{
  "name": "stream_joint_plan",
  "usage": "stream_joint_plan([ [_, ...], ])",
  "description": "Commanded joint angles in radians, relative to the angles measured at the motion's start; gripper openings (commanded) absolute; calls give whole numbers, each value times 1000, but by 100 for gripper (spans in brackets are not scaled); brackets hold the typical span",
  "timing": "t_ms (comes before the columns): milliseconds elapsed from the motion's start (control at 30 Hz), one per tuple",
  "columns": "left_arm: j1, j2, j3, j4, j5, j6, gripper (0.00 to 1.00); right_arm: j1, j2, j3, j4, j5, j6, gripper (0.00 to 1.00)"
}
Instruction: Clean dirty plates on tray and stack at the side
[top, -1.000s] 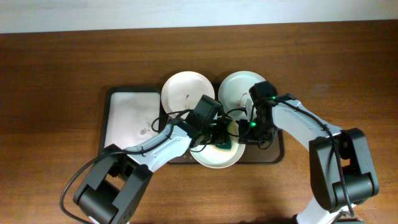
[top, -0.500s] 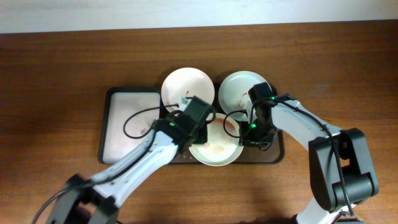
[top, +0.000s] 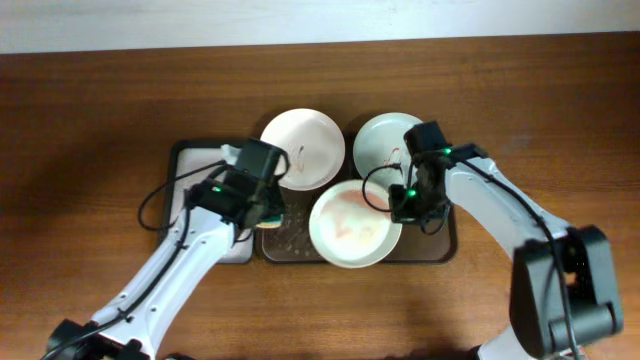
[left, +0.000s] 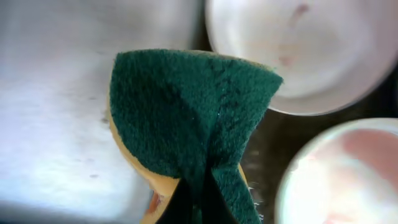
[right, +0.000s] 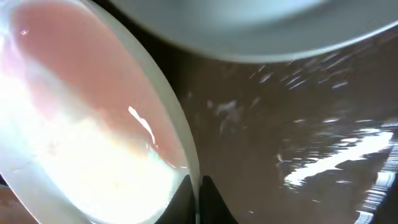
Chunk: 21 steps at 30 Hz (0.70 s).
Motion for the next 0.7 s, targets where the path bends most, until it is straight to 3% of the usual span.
stream_joint_plan([
  [0,111,-21,2,8,39,159,0,45,-130,44,-4,234,-27,4],
  [100,275,-11,2,23,187,386,0,163,-201,45,31,534,-27,4],
  [200,344,36,2,23,189,400,0,290,-206,63,82,702,-43,4],
  [333,345,113,2,50,189,400,0,517,-206,66,132,1117,-73,4],
  [433,345,126,2,54,189,399,0,616,-206,66,173,1318,-118,4],
  [667,345,126,2,53,189,399,0,624,-206,66,203,1348,-105,4],
])
